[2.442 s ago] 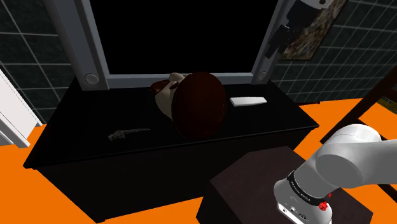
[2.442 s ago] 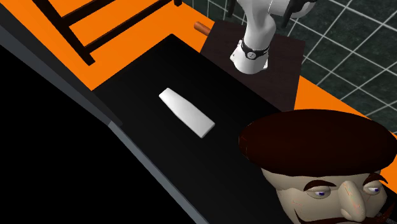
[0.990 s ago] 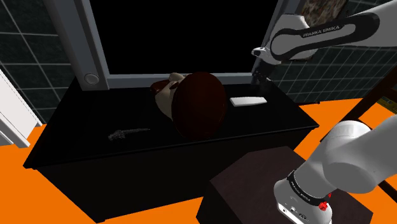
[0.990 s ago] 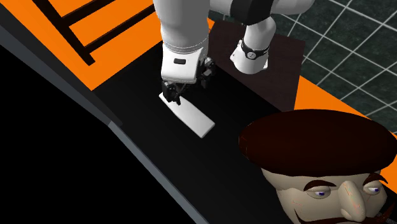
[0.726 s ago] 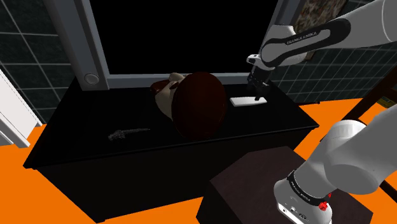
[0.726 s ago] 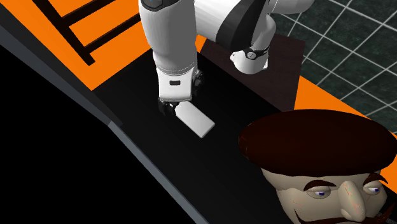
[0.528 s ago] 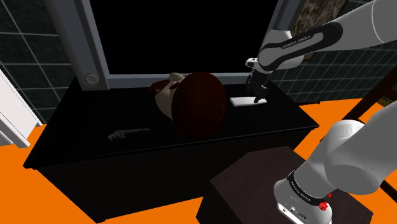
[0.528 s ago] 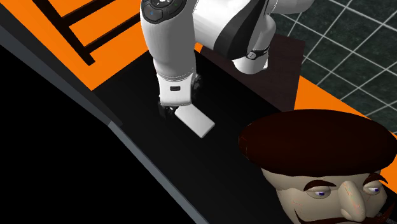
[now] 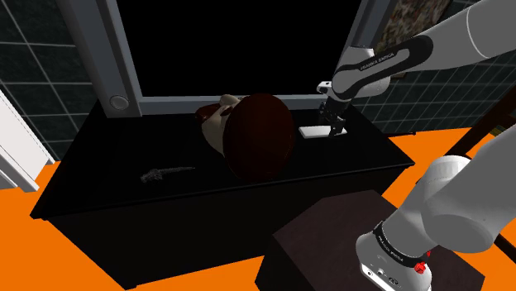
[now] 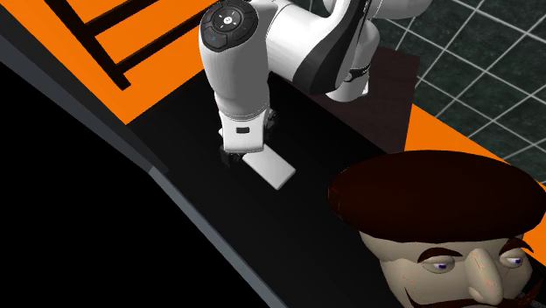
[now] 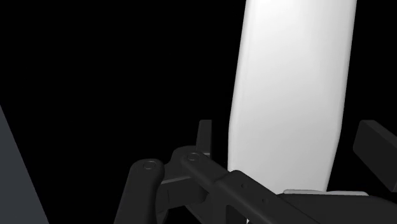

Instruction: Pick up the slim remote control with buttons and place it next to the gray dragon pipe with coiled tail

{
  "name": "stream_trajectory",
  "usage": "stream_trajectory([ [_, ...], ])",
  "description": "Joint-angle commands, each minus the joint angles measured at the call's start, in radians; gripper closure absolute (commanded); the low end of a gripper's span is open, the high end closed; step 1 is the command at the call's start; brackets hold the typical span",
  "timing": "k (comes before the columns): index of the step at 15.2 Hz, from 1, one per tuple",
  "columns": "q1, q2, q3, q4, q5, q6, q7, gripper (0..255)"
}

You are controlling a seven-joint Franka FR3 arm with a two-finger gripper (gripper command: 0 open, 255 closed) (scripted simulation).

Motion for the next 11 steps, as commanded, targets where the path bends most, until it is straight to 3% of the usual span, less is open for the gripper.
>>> stream_trajectory([
  [1,0.0,0.001,0.0,0.0,0.0,0.001,0.0,0],
  [3,0.0,0.0,0.0,0.0,0.0,0.001,0.0,0],
  [4,0.0,0.0,0.0,0.0,0.0,0.001,0.0,255],
  [11,0.0,0.0,0.0,0.0,0.0,0.001,0.0,255],
])
